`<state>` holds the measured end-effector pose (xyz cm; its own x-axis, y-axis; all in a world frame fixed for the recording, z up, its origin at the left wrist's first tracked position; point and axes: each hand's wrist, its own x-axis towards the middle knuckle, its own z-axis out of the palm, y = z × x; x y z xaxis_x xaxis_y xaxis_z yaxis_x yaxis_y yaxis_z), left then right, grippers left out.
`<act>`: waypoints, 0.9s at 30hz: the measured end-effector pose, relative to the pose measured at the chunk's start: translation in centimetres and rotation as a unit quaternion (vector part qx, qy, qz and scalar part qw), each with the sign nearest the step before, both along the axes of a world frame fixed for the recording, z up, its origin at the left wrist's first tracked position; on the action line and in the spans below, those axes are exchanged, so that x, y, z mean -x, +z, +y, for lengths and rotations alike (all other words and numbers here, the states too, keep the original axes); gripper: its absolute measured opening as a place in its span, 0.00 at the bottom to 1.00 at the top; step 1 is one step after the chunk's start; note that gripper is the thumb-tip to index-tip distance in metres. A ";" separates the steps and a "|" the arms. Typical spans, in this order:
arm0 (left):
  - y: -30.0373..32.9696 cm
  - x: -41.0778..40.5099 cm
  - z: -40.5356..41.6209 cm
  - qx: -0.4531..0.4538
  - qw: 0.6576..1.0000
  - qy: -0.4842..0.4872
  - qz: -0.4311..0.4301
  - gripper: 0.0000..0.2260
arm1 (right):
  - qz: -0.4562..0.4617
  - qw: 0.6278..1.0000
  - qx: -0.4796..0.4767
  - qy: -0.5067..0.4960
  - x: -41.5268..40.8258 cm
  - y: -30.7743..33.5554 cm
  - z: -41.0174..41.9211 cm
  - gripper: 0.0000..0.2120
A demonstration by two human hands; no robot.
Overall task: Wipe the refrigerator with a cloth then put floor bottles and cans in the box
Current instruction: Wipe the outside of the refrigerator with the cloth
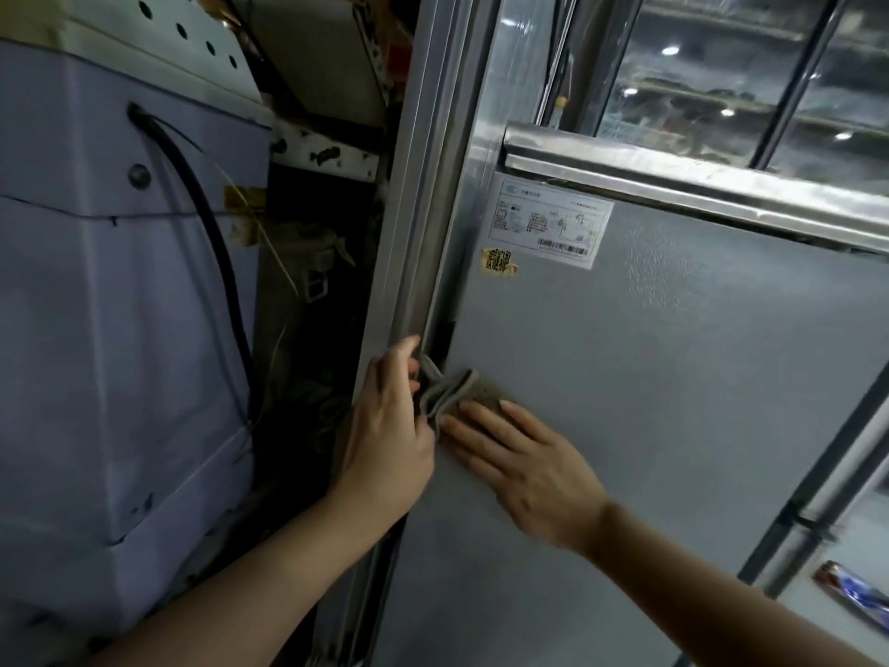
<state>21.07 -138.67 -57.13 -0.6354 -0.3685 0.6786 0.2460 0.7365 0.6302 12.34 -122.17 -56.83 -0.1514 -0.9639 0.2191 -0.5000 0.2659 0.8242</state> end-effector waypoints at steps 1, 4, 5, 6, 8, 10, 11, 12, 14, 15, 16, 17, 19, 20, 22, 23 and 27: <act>0.2 -0.1 0.2 0.007 1.000 -0.002 -0.002 0.31 | 0.010 1.000 0.010 0.007 0.1 0.9 0.2 0.26; 0.7 0.2 0.7 0.027 1.000 -0.009 -0.005 0.32 | 0.034 0.988 0.147 0.025 1.1 5.8 0.7 0.25; 0.9 0.4 0.9 0.032 0.999 -0.016 -0.008 0.32 | 0.042 0.978 0.204 0.023 1.6 7.5 1.0 0.25; 1.0 0.6 1.2 0.036 0.999 -0.025 -0.016 0.34 | 0.049 0.967 0.248 0.019 2.0 8.9 1.3 0.26; 0.9 1.0 1.9 0.042 0.998 -0.043 -0.035 0.36 | 0.043 0.953 0.299 0.011 2.4 9.3 1.5 0.29; 0.6 1.3 2.6 0.043 0.997 -0.043 -0.048 0.37 | 0.021 0.952 0.303 0.023 2.3 6.6 1.8 0.29; 0.3 1.3 2.8 0.044 0.997 -0.036 -0.049 0.37 | 0.007 0.959 0.281 0.031 2.0 4.5 2.1 0.28; 0.1 1.3 3.1 0.048 0.997 -0.027 -0.050 0.38 | -0.004 0.970 0.241 0.034 1.6 2.3 2.8 0.27; -0.3 1.3 3.6 0.058 0.996 -0.019 -0.059 0.39 | -0.016 0.988 0.154 0.022 0.8 -1.2 4.6 0.27; -0.4 1.3 3.9 0.063 0.996 -0.022 -0.066 0.39 | -0.014 0.992 0.125 0.012 0.5 -2.2 5.4 0.27; -0.4 1.3 4.1 0.069 0.995 -0.024 -0.075 0.39 | -0.008 0.994 0.108 0.005 0.4 -2.5 6.0 0.27; -0.3 1.3 4.4 0.076 0.993 -0.022 -0.086 0.40 | 0.001 0.995 0.104 0.002 0.5 -2.2 6.5 0.27; -0.2 1.4 4.9 0.082 0.992 -0.007 -0.097 0.40 | 0.018 0.989 0.149 0.004 0.9 0.0 7.2 0.27; -0.1 1.4 5.2 0.083 0.992 0.003 -0.095 0.40 | 0.027 0.980 0.199 0.007 1.3 1.7 7.6 0.26; -0.1 1.7 5.9 0.097 0.990 0.021 -0.096 0.40 | 0.044 0.951 0.306 0.007 2.4 5.3 8.3 0.26; -0.2 1.9 6.2 0.108 0.988 0.033 -0.102 0.40 | 0.046 0.938 0.344 0.009 2.8 6.4 8.6 0.26; -0.5 2.5 7.4 0.129 0.980 0.098 -0.119 0.42 | 0.011 0.921 0.389 -0.011 2.6 1.6 9.3 0.26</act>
